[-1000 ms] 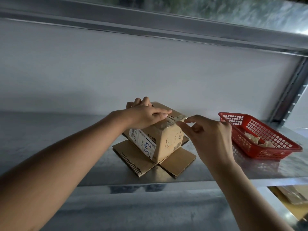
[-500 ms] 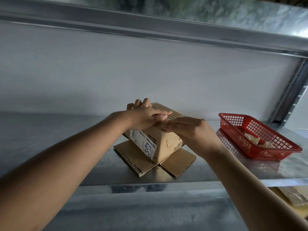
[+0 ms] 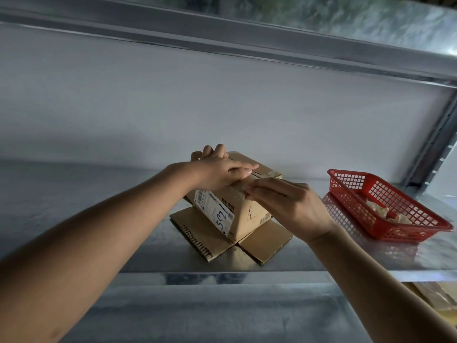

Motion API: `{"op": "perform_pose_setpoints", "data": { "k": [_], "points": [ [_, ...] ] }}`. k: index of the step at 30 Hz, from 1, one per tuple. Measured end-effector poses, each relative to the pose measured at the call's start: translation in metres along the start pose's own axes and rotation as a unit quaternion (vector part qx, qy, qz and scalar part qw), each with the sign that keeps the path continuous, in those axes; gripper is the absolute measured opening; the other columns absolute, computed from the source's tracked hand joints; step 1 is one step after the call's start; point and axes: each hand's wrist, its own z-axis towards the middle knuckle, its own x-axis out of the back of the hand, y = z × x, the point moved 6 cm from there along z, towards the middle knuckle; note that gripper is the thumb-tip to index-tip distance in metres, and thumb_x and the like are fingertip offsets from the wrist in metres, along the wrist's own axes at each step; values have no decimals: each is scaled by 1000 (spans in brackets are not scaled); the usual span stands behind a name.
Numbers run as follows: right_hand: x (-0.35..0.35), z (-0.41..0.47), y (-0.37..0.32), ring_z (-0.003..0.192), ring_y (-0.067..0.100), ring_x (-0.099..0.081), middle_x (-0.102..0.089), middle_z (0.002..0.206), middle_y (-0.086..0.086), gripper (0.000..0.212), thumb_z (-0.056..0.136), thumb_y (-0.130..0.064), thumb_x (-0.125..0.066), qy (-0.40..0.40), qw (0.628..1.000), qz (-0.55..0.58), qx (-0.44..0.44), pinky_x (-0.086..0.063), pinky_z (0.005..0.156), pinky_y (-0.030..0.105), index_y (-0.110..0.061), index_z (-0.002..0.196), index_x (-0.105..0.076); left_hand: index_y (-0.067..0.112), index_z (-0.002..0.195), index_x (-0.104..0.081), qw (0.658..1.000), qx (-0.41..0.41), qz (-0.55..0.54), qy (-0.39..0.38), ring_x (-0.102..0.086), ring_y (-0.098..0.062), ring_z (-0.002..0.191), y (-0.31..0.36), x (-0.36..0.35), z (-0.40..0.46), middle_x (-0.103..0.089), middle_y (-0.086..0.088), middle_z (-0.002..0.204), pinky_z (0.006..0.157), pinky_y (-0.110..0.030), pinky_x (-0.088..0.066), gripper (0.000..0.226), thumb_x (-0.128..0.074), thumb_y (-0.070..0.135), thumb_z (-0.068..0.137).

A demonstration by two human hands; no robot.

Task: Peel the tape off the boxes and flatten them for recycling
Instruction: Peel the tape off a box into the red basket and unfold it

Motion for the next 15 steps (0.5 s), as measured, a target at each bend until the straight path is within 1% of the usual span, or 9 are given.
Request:
{"op": "perform_pose_setpoints", "data": {
  "k": [4, 7, 10, 15],
  "points": [
    [1, 0, -3, 86, 20, -75, -76, 109, 6, 11, 97, -7, -73, 7, 1000, -26, 6, -62, 62, 37, -3, 105, -78, 91, 121, -29, 1000, 3, 8, 2, -29, -16, 116, 0, 1, 0, -33, 16, 112, 106, -40, -14, 31, -19, 82, 93],
    [-2, 3, -5, 83, 21, -74, -75, 103, 5, 11, 100, -11, -69, 3, 999, -37, -5, -61, 64, 38, -4, 101, -78, 90, 123, -29, 1000, -1, 13, -2, -29, -17, 116, -1, 2, 0, -33, 15, 113, 101, -37, -13, 33, -18, 83, 93],
    [-2, 5, -4, 81, 23, -72, -75, 99, 5, 12, 101, -10, -66, 4, 999, -31, -31, -60, 65, 39, -4, 96, -76, 89, 124, -30, 1000, -5, 16, -2, -30, -18, 115, 1, 3, -1, -34, 14, 113, 99, -37, -14, 32, -19, 81, 95],
    [-10, 9, -4, 71, 26, -65, -69, 89, 6, 14, 99, 0, -62, -19, 995, -57, -80, -54, 59, 38, -6, 90, -71, 90, 123, -30, 1000, -6, 12, -3, -28, -18, 115, -1, 1, 1, -34, 14, 111, 98, -38, -13, 31, -21, 79, 95]
  ]
}}
